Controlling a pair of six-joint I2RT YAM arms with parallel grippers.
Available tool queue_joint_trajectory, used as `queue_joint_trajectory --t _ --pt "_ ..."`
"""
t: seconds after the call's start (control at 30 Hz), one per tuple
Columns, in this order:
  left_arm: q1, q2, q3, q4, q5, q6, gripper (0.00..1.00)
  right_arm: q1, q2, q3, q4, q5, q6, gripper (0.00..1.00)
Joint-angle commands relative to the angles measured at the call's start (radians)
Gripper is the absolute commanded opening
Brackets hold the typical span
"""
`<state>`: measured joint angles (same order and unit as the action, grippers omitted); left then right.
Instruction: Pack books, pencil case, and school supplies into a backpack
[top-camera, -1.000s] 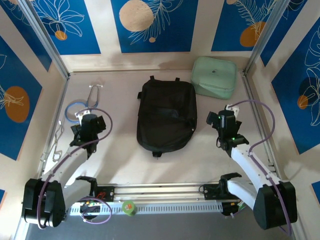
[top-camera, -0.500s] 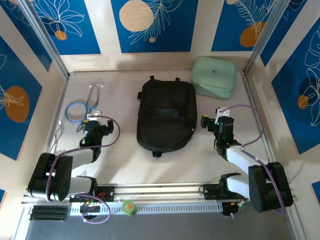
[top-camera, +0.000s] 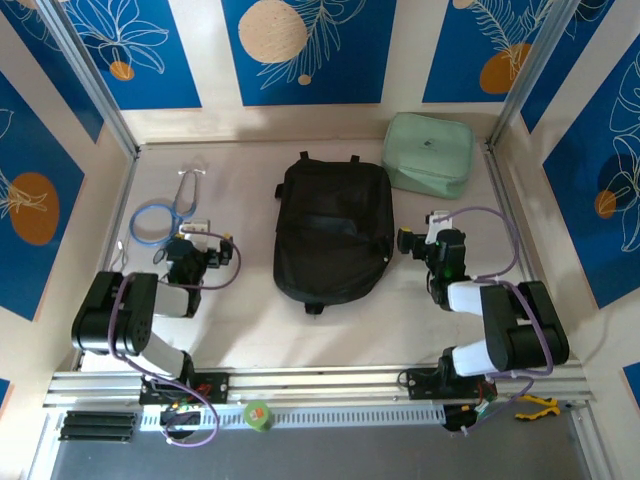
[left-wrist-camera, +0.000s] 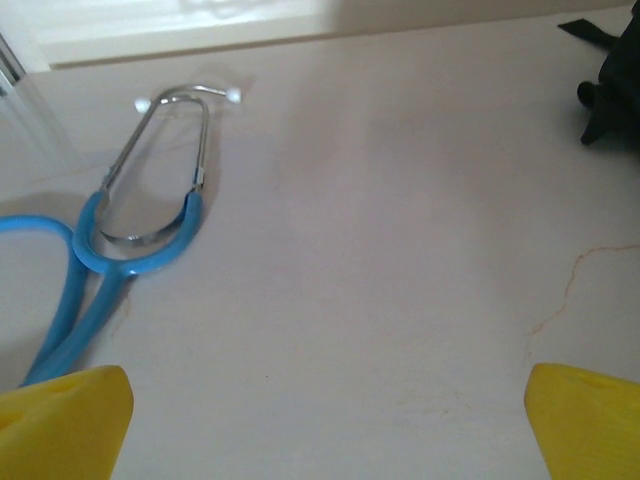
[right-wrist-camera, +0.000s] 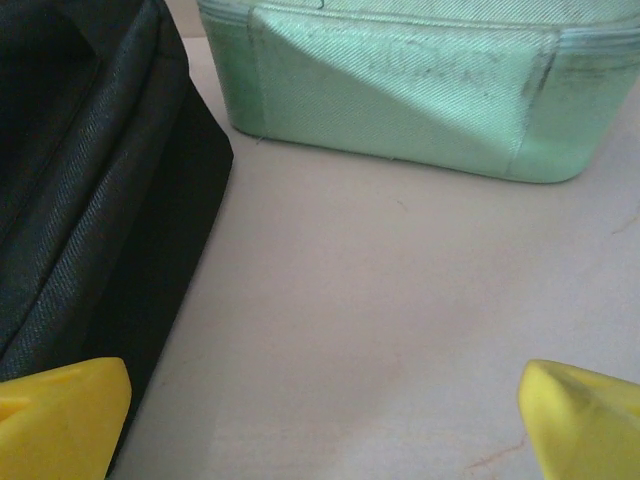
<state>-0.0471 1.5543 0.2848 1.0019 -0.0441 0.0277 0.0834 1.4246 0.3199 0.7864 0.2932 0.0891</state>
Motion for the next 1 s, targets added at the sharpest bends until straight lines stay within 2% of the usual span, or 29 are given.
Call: queue_joint_trajectory --t 0.0,0.1,0.2,0.23,0.27,0.37,0.6,0.97 --pt "0.027 0.009 0.031 0.049 0.061 -0.029 1.00 0.011 0.042 0.025 0.118 -0.020 -0.038 0.99" --pt "0.029 0.009 0.052 0.009 0.046 -0.030 1.00 0.001 0.049 0.027 0.118 -0.018 -0.019 0.99" --pt "0.025 0.009 0.063 -0.011 0.028 -0.029 1.00 -0.003 0.115 0.020 0.203 0.032 0.002 0.99" --pt "0.024 0.008 0.066 -0.018 0.027 -0.028 1.00 0.002 0.111 0.041 0.145 0.063 0.013 0.99" --pt "0.024 0.009 0.066 -0.020 0.026 -0.029 1.00 -0.006 0.098 0.061 0.087 0.055 0.022 0.99" --pt "0.024 0.007 0.061 -0.011 0.036 -0.027 1.00 -0.039 0.097 0.070 0.068 0.027 0.052 0.99" --pt "0.023 0.009 0.091 -0.069 0.133 0.011 1.00 -0.043 0.100 0.074 0.067 0.024 0.054 0.99" --pt "0.021 0.019 0.112 -0.096 0.125 0.014 1.00 -0.044 0.102 0.077 0.061 0.021 0.054 0.99"
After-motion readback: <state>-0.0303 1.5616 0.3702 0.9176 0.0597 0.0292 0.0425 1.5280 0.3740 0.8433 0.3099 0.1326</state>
